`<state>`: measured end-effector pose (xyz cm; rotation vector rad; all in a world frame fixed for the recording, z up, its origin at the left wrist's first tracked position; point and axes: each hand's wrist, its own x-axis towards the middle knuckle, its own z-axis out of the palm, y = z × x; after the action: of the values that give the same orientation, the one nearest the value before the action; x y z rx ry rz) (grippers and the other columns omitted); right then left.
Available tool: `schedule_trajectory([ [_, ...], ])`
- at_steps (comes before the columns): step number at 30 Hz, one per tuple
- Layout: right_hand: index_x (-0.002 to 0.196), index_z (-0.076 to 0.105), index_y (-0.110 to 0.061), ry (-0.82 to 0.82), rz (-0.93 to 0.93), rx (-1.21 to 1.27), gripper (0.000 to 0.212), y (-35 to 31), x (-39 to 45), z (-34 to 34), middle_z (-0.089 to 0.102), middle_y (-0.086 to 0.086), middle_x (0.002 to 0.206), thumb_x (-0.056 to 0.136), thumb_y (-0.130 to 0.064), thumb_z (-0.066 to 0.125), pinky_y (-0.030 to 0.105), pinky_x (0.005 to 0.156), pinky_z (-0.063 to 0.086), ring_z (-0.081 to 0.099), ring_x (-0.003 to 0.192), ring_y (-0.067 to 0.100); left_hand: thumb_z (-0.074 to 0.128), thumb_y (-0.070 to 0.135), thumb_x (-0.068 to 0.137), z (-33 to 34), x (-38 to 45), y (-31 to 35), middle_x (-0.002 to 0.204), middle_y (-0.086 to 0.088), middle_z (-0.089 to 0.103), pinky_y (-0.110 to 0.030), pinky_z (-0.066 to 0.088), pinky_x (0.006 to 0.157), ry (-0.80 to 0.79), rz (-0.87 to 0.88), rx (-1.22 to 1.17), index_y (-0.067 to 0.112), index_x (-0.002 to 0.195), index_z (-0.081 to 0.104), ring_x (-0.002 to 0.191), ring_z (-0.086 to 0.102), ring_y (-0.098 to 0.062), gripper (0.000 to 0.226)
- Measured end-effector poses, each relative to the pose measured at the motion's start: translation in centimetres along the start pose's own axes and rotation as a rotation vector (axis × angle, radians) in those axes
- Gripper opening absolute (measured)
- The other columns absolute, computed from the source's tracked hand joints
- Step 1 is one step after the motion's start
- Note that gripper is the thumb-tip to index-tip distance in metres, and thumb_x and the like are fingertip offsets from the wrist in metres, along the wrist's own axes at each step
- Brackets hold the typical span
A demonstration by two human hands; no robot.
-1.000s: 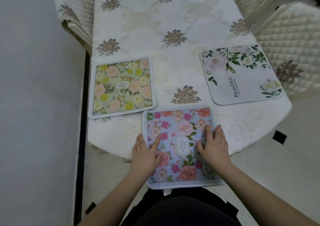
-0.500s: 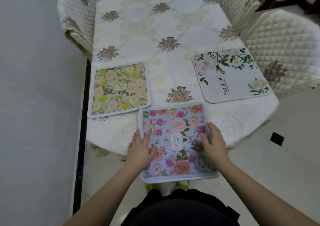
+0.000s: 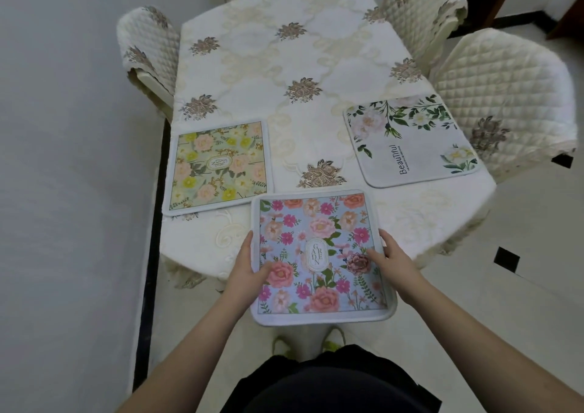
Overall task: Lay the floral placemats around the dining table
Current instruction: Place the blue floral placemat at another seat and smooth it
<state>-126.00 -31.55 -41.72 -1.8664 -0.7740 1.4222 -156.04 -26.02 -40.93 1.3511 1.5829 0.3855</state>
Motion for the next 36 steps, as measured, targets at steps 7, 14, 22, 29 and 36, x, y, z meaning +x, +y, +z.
schedule_trajectory([
  [7, 0.141, 0.041, -0.034, 0.099, -0.062, -0.069, 0.046, -0.8, -1.8, 1.0, 0.072, -0.003, 0.106, 0.099, -0.019, 0.054, 0.023, 0.062, 0.057, 0.072, 0.079, 0.006, 0.058, 0.012, 0.098, -0.4, -0.8, -0.3, 0.129, 0.01, 0.055, -0.012, 0.054, 0.066, -0.074, -0.016, -0.16, 0.037, 0.152, 0.02, 0.104, 0.062, -0.008, 0.07],
  [14, 0.144, 0.041, -0.035, 0.143, -0.113, -0.083, 0.048, -1.6, -4.5, 0.6, 0.073, -0.002, 0.102, 0.1, -0.02, 0.053, 0.025, 0.059, 0.058, 0.074, 0.078, 0.01, 0.063, 0.024, 0.096, -2.2, -1.4, 0.5, 0.136, 0.019, 0.05, -0.035, 0.061, 0.08, -0.069, 0.052, -0.148, 0.043, 0.151, 0.027, 0.102, 0.069, -0.01, 0.069],
  [22, 0.143, 0.041, -0.039, 0.316, -0.155, -0.018, 0.05, -1.8, -8.6, -1.7, 0.073, -0.006, 0.104, 0.099, -0.021, 0.055, 0.045, 0.078, 0.06, 0.074, 0.085, 0.014, 0.061, 0.02, 0.098, -0.9, -1.7, 3.3, 0.141, 0.017, 0.05, -0.045, 0.06, 0.086, -0.164, 0.185, -0.361, 0.037, 0.152, 0.03, 0.116, 0.062, -0.01, 0.065],
  [29, 0.138, 0.045, -0.04, 0.492, -0.19, 0.043, 0.044, -0.2, -14.0, -5.5, 0.073, -0.007, 0.104, 0.099, -0.021, 0.055, 0.019, 0.059, 0.055, 0.073, 0.08, 0.006, 0.065, 0.013, 0.095, 3.5, -2.3, 5.6, 0.127, 0.016, 0.06, -0.046, 0.061, 0.083, -0.245, 0.209, -0.418, 0.038, 0.146, 0.041, 0.107, 0.066, -0.007, 0.062],
  [36, 0.133, 0.046, -0.046, 0.662, -0.191, 0.184, 0.045, 2.8, -18.7, -11.4, 0.073, -0.005, 0.101, 0.098, -0.02, 0.058, 0.027, 0.065, 0.058, 0.074, 0.08, 0.012, 0.068, 0.008, 0.092, 8.9, -4.1, 11.5, 0.123, 0.019, 0.063, -0.052, 0.06, 0.081, -0.361, 0.266, -0.396, 0.037, 0.145, 0.045, 0.108, 0.07, -0.018, 0.065],
])
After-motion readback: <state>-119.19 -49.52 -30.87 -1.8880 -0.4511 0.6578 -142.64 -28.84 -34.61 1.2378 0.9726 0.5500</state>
